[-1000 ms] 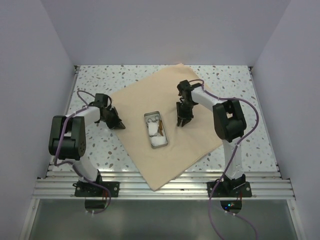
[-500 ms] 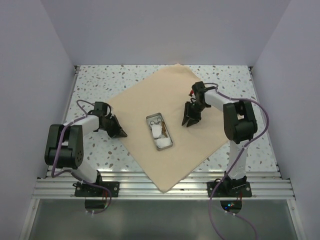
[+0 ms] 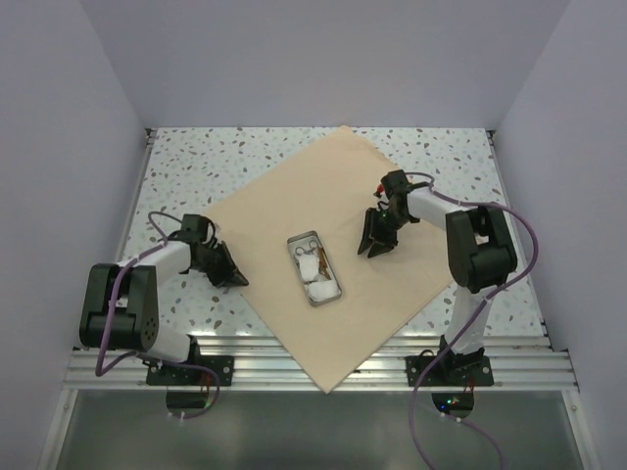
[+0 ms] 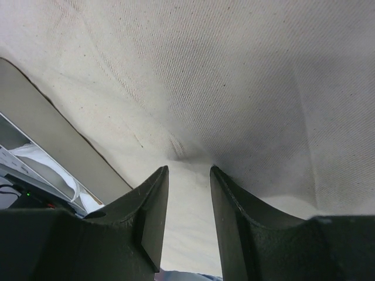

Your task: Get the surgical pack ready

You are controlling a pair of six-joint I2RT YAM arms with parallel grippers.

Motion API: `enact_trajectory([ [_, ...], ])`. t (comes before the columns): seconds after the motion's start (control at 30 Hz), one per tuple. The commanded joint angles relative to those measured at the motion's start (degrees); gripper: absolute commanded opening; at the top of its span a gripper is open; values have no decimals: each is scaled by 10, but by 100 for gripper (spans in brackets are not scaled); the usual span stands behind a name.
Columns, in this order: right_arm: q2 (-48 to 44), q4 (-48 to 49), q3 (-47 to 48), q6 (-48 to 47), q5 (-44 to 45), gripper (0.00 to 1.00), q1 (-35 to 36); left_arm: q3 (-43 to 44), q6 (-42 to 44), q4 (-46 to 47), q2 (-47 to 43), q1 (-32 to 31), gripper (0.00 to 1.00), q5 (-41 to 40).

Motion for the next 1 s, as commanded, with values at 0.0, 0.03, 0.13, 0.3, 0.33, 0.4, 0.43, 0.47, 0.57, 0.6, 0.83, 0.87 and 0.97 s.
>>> enact_trajectory([
  [0.0,53,-47,-22,-18,95,41,2,-20,25,-82,-2,4,0,-61],
  [0.03,59,-49,-14,-18,94,41,4,-21,25,-87,-8,5,0,-61],
  [0.13,70,-56,8,-18,90,42,11,-36,22,-78,-20,10,0,-54],
  [0.3,78,-83,47,-49,106,51,12,-6,37,-78,-9,12,0,-46],
  [0.33,71,-98,61,-57,114,56,12,5,42,-82,-17,13,0,-48],
  [0.4,39,-112,71,-93,117,63,22,35,61,-92,-34,12,3,-56],
  [0.43,29,-119,83,-108,112,71,30,43,66,-95,-53,12,11,-59],
  [0.47,9,-139,92,-137,109,73,48,62,75,-101,-60,12,15,-62],
  [0.57,-28,-158,101,-158,101,73,91,95,90,-97,-78,12,34,-58],
  [0.6,-35,-159,98,-154,91,73,97,102,93,-92,-78,11,37,-39],
  [0.83,-36,-117,82,-123,-2,67,117,134,69,-50,-22,-36,41,29],
  [0.87,-28,-119,91,-123,-6,66,124,134,63,-41,-16,-51,41,28],
  [0.97,6,-135,135,-124,-8,61,140,140,47,-29,15,-75,36,28],
])
